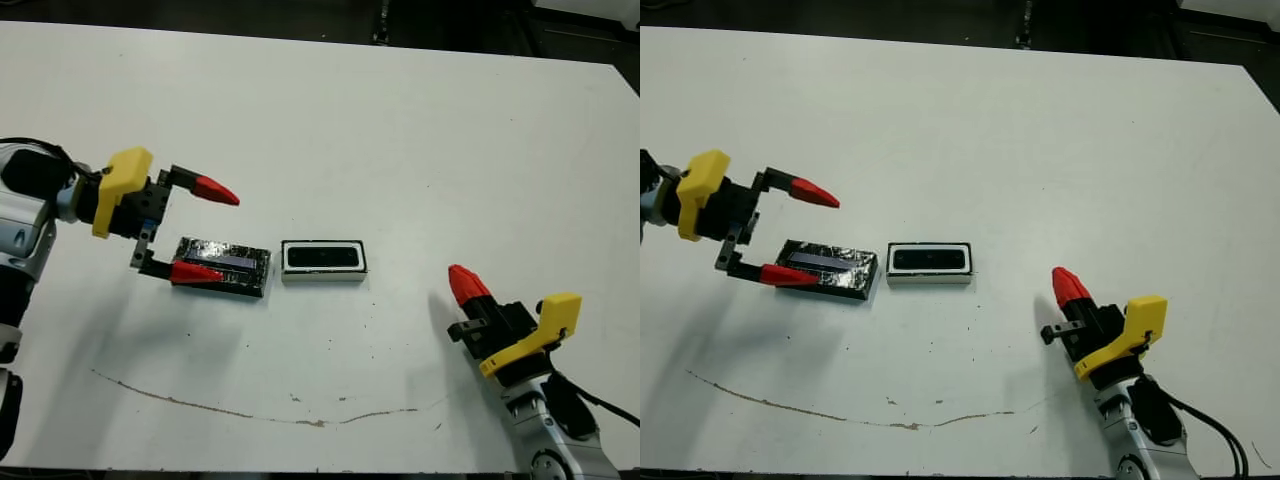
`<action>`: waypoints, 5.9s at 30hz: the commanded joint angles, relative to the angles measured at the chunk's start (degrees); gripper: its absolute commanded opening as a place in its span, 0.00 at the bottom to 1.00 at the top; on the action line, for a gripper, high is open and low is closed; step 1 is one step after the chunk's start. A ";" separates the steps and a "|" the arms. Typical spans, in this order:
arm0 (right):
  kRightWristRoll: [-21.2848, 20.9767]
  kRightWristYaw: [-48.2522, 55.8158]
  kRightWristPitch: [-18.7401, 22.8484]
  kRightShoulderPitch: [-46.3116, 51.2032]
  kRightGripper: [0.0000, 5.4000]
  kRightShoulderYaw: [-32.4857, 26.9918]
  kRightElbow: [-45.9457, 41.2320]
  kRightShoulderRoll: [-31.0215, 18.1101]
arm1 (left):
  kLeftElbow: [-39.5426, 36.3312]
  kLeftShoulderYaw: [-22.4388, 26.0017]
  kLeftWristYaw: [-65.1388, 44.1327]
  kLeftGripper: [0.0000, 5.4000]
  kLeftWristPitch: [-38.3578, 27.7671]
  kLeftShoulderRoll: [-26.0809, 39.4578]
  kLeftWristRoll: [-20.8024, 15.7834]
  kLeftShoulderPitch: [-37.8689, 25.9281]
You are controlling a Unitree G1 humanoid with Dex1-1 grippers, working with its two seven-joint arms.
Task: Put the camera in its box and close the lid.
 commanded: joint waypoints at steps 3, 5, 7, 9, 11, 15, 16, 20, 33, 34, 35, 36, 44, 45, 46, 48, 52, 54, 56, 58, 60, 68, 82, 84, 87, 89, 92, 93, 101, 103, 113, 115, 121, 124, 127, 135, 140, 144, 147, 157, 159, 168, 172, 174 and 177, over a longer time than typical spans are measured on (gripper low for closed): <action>0.70 -0.04 0.54 0.43 0.00 -0.17 -0.12 -0.91 | 1.13 -1.39 -0.33 1.00 -0.01 -0.12 1.22 0.53; 0.99 -0.07 1.01 0.48 0.00 -0.12 -0.33 -0.97 | 1.61 -1.26 -0.31 1.00 -0.53 -0.48 2.12 0.60; 1.24 -0.38 1.85 0.55 0.00 -0.04 -0.76 -1.10 | 2.77 -1.17 -0.31 1.00 -1.65 -1.16 2.66 0.66; 1.43 -0.48 2.39 0.56 0.00 -0.03 -1.00 -1.22 | 4.54 -1.25 -0.33 1.00 -2.60 -1.88 2.86 0.54; 1.08 -0.26 1.87 0.49 0.00 0.01 -0.82 -1.37 | 6.47 -1.45 -0.12 1.00 -3.26 -2.48 4.11 0.18; 1.29 -0.77 2.71 0.58 0.00 -0.03 -1.13 -1.48 | 8.01 -2.75 -0.16 1.00 -3.35 -2.75 7.29 -1.37; 1.48 -0.53 2.55 0.56 0.00 -0.04 -0.98 -1.47 | 8.21 -2.85 0.04 1.00 -4.29 -2.89 8.13 -1.55; 0.93 -0.45 2.21 0.63 0.00 0.22 -1.10 -1.83 | 9.44 -3.22 -0.10 1.00 -3.41 -3.42 9.89 -2.38; 1.98 -0.12 2.13 0.53 0.00 0.34 -0.89 -2.38 | 9.90 -2.92 1.55 1.00 -3.04 -4.23 11.79 -2.05; 2.02 -0.13 2.13 0.51 0.00 0.36 -0.87 -2.37 | 8.79 -3.07 2.20 1.00 -0.72 -3.88 12.12 -1.83; 1.85 -0.23 2.06 0.53 0.00 0.42 -0.91 -2.40 | 7.57 -3.19 2.84 0.99 0.93 -3.52 12.49 -1.52; 1.87 -0.38 2.19 0.55 0.00 0.44 -1.00 -2.35 | 6.87 -3.40 2.87 0.97 2.59 -3.31 12.64 -1.45; 1.86 -0.80 2.56 0.62 0.00 0.63 -1.25 -2.38 | 7.44 -2.45 2.89 0.77 2.98 -3.56 11.93 -0.47; 1.82 -0.56 2.26 0.60 0.00 0.66 -1.09 -2.47 | 7.73 -2.60 2.75 0.74 3.46 -3.53 12.08 -0.62; 1.85 -0.39 2.14 0.57 0.00 0.66 -0.98 -2.53 | 7.94 -2.75 2.55 0.72 3.93 -3.49 12.20 -0.77; 1.92 -0.25 2.12 0.50 0.00 0.65 -0.89 -2.63 | 8.18 -2.87 2.32 0.67 4.33 -3.44 12.36 -0.95; 2.01 -0.67 2.61 0.50 0.00 0.72 -1.22 -2.53 | 9.38 -3.05 0.96 0.58 4.16 -3.53 12.30 -1.50; 2.12 -0.74 2.90 0.49 0.00 0.72 -1.32 -2.57 | 9.94 -3.15 0.49 0.58 3.79 -3.54 12.45 -1.80; 1.95 -0.91 2.96 0.46 0.00 0.78 -1.40 -2.56 | 10.52 -3.44 -0.05 0.58 3.75 -3.52 12.46 -2.23; 1.70 -0.64 2.45 0.36 0.00 0.87 -1.11 -2.62 | 11.03 -3.25 -0.27 0.58 3.54 -3.57 12.52 -2.49; 1.47 -0.49 2.18 0.24 0.00 0.93 -0.92 -2.71 | 10.99 -3.01 0.30 0.58 3.52 -3.44 12.89 -2.64; 1.60 -0.42 2.35 0.07 0.00 1.09 -0.94 -3.01 | 10.44 5.37 9.12 0.58 8.75 -5.59 6.66 0.08; 1.37 -0.25 1.84 0.23 0.00 1.28 -0.70 -3.22 | 5.52 7.52 8.41 0.58 14.21 -10.80 -0.90 1.78; 1.19 -0.31 1.72 0.29 0.00 1.34 -0.76 -3.22 | 4.95 6.95 7.92 0.58 14.70 -11.58 -1.12 1.67; 1.40 -0.29 1.75 0.36 0.00 1.31 -0.71 -3.12 | 5.43 5.97 7.24 0.58 14.63 -12.59 -0.69 1.16; 1.53 -0.53 2.10 0.48 0.00 1.29 -0.94 -3.07 | 6.18 5.24 7.13 0.58 14.40 -13.18 -0.17 0.77; 1.82 -0.62 2.38 0.57 0.00 1.29 -1.17 -2.99 | 7.76 4.31 6.93 0.58 14.71 -14.01 0.27 0.23; 1.67 -0.55 2.15 0.59 0.00 1.33 -1.16 -3.05 | 8.30 3.92 6.79 0.58 14.54 -14.22 0.62 0.02; 1.80 -0.48 2.18 0.63 0.00 1.37 -1.29 -3.11 | 8.84 2.33 7.33 0.58 14.93 -14.97 1.86 0.74; 1.62 -0.62 2.31 0.66 0.00 1.44 -1.36 -3.17 | 8.14 2.04 7.95 0.58 14.24 -15.07 2.38 1.23; 2.24 -0.42 2.08 0.70 0.00 1.39 -0.85 -2.90 | 6.75 0.63 9.11 0.58 13.88 -16.91 2.73 2.14; 2.24 -0.36 1.98 0.73 0.00 1.39 -0.81 -2.90 | 6.96 0.50 9.01 0.58 13.83 -17.92 2.56 2.05; 2.23 -0.75 2.26 0.65 0.00 1.14 -0.99 -2.93 | 5.59 -0.18 10.30 0.58 12.68 -19.79 2.91 2.57; 2.07 -0.87 2.00 0.67 0.00 1.08 -1.04 -2.83 | 5.69 -0.73 10.18 0.58 13.95 -20.26 2.71 2.43; 2.48 -0.60 1.96 0.57 0.00 0.97 -0.81 -2.75 | 5.62 -1.14 10.25 0.58 14.02 -20.58 2.92 2.51; 2.57 -0.48 1.98 0.59 0.00 0.88 -0.82 -2.83 | 7.50 -2.10 10.49 0.58 11.77 -21.69 3.79 2.69; 3.09 -0.81 2.54 0.64 0.00 0.85 -1.08 -2.59 | 8.48 -2.90 10.70 0.58 12.12 -22.97 4.26 2.27; 2.84 -0.81 2.25 0.70 0.00 0.93 -1.12 -2.75 | 9.20 -2.68 11.44 0.58 10.65 -24.52 4.33 2.54; 2.75 -0.59 2.14 0.65 0.00 0.81 -0.97 -3.02 | 9.56 -2.65 12.27 0.58 9.84 -25.52 4.56 2.80; 2.91 -1.20 2.75 0.63 0.00 0.85 -1.57 -2.79 | 8.98 -4.65 15.55 0.58 7.99 -27.50 7.55 3.18; 2.53 -1.37 2.66 0.63 0.00 0.98 -1.68 -2.87 | 8.63 -5.08 16.21 0.58 8.37 -27.72 7.77 3.41; 2.53 -1.07 1.96 0.56 0.00 0.93 -1.41 -2.88 | 10.83 -5.96 16.98 0.58 5.29 -29.63 8.12 3.41; 2.54 -1.25 2.19 0.52 0.00 0.90 -1.47 -2.88 | 12.91 -6.12 16.86 0.58 3.24 -30.31 8.59 2.52; 2.44 -1.53 2.44 0.51 0.00 0.94 -1.66 -2.86 | 13.63 -6.57 17.15 0.58 1.74 -30.35 9.43 1.94; 2.14 -1.67 2.43 0.50 0.00 1.03 -1.84 -2.97 | 14.91 -6.95 17.05 0.58 1.07 -30.58 9.92 1.03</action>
